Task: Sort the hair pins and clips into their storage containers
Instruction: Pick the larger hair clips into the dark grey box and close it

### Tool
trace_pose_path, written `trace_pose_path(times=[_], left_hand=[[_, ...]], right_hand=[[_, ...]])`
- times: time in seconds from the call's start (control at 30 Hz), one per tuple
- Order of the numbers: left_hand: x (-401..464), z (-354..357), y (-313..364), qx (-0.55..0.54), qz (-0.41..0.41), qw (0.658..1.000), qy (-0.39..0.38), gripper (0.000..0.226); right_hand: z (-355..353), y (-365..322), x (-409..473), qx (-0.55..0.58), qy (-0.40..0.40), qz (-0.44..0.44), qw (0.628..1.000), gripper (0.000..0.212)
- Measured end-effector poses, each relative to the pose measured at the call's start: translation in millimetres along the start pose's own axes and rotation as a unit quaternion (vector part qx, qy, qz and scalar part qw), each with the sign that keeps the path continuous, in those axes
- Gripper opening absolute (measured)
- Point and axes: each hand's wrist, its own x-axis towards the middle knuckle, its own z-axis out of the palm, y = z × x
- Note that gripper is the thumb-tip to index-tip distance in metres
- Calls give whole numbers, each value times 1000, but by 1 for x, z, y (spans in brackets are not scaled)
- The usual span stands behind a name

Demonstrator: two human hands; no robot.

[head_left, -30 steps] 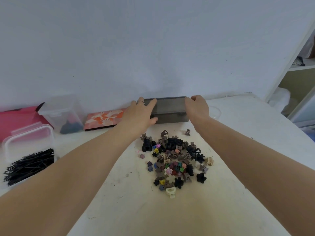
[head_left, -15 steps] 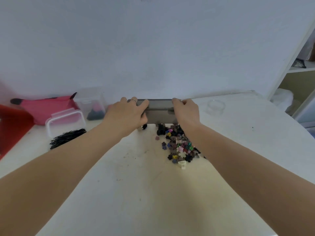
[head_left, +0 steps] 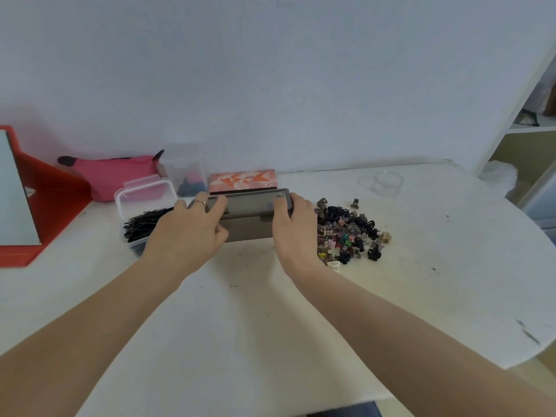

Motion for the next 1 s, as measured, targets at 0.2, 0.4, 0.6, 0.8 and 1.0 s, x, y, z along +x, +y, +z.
trace_pose_path(times=[0.2,0.4,0.6,0.8,1.0], left_hand=[[-11,3,-6,-27,-9,999,17,41],[-20,12,-9,-19,-9,1000,-8,37],[-28,14,-14,-23,17,1000,-12,38],[-16,7,-4,46,4,997,-67,78],[-4,2,35,46,10,998,-37,83]], right_hand=[[10,8,-23,8,-4,20,1000,44],[7,21,-37,17,-17,54,998,42],[3,28,-49,-11,-21,25,999,46],[2,27,-58,-49,-60,-11,997,42],[0,29,-56,-45,-54,3,998,42]])
